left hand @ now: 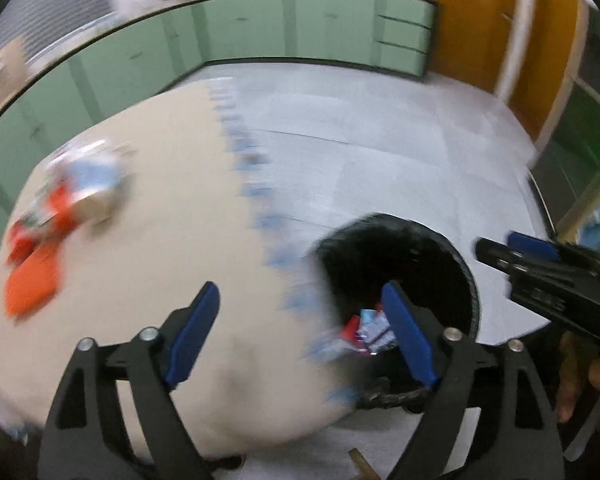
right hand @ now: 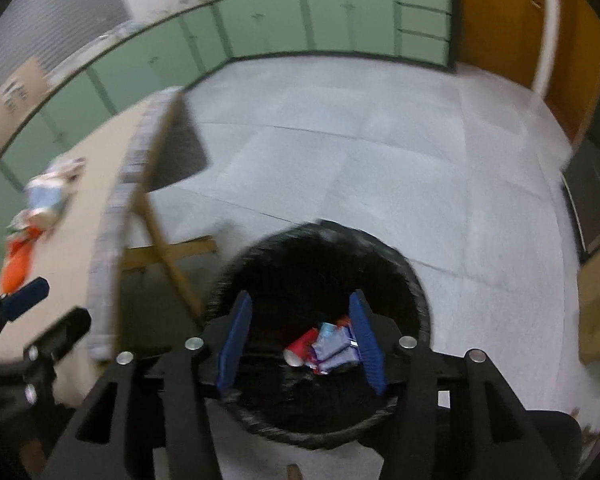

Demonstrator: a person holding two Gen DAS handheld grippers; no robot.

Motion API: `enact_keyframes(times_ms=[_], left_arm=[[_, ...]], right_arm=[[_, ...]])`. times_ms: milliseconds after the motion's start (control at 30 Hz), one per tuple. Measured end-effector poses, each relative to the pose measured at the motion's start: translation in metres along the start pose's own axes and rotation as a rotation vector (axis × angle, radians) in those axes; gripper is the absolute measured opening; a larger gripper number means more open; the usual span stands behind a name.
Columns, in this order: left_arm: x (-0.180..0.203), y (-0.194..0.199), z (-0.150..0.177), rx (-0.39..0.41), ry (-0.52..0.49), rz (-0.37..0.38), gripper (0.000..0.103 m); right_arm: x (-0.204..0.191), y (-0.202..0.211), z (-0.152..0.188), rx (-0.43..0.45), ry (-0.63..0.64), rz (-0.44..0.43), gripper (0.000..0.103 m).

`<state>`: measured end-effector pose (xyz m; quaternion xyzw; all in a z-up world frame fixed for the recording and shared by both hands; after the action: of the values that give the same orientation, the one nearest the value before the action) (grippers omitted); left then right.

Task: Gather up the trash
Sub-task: 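Return both tools to the table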

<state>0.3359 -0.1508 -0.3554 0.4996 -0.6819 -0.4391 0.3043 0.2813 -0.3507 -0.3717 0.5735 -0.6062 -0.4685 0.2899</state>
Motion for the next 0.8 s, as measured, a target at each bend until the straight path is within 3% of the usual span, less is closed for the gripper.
enact_keyframes(times_ms=[167,400,567,800], left_arm=[[-0.109,0.062,0.032,0.069,0.209,-0.117,0.090],[-0.214,0.121,0.056,0.148,0.355,-0.231,0.094],[-0.256,0.121,0.056,0.132,0.376,-0.247,0.096],[-0.289,0.094,0.048,0.133,0.394,-0.225,0.096]], right_arm=[[-0.095,0.043,-0.003,0.092,0.170,-0.078,0.071],[-0.202,0.049,-0.004,0.119,0.355,-0.139,0.071],[-0.264,0.041,-0.015,0.130,0.437,-0.138,0.073],[-0.313,0.009,-0.045,0.127,0.453,-0.105,0.076]])
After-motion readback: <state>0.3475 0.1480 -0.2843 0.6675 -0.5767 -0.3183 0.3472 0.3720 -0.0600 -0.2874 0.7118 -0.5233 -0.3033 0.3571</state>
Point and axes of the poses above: each gripper's, at about its wrist camera, not at the fingertips, and y roughly against the way its jaws point, x to its right, z to its underside, the point moved 7 cm from there along -y, roughly the way its jaws point, and after that the axes turned 11 degrees about -x, right-handed, at the moved point
